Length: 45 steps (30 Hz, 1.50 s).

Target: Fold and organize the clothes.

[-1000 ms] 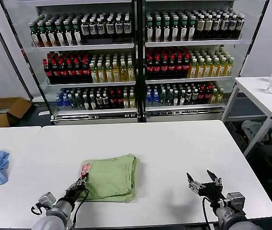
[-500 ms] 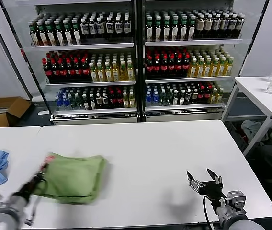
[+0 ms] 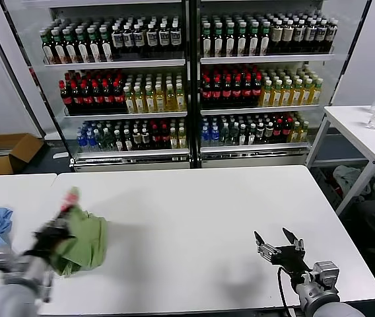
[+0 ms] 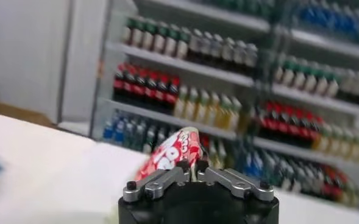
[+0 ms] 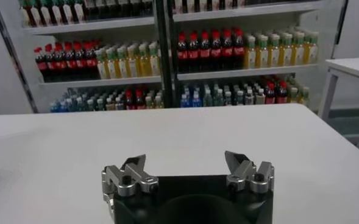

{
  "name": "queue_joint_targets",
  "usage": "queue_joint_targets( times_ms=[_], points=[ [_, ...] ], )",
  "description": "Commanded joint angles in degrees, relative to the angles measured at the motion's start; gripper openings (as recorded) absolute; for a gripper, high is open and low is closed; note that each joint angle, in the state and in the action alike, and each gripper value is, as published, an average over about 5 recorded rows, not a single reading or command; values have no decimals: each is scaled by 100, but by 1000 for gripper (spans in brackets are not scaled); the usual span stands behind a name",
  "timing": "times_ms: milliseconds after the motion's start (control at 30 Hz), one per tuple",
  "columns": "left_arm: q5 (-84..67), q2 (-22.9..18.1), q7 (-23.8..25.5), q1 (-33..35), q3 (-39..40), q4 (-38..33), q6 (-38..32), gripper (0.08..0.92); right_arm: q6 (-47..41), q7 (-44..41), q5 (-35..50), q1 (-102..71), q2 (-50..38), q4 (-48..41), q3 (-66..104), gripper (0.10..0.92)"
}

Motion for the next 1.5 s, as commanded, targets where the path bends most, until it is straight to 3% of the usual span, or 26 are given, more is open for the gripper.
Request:
queue_joint_targets(
  times_ms=[33,167,367,600,833,1000,1167,1333,1500],
  points=[
    [2363,-1716,-174,-1304,4157,1094,26,114,14,-15,-13,-109,40,194,169,823],
    [1890,-2069,-418,-1897,4602,1649,89,114,7,-27,-8,-122,29,195,243,823],
    [2455,-2078,-440,-2283,4771,2460,-422,119,-55,-64,34,-3,-53,116,218,823],
    [2048,-1704,-309,-1754,4123,1201,-874,281,-108,9,304,584,-124,-93,-335,823],
    [1327,-895,-322,-582,2528,-127,-1305,472,-302,378,593,1839,184,-1071,-1871,823],
    [1268,-556,-401,377,1537,-310,-1676,619,-559,804,822,2656,655,-2117,-2709,823],
    [1325,-541,-465,806,1246,-441,-1829,776,-644,1234,744,3233,1009,-2946,-3102,823],
    [1375,-620,-493,884,1267,-503,-1848,821,-645,1389,789,3486,1174,-3351,-3183,803],
    [1385,-633,-504,877,1290,-452,-1848,823,-617,1253,821,3510,1104,-3388,-3135,672]
  ],
)
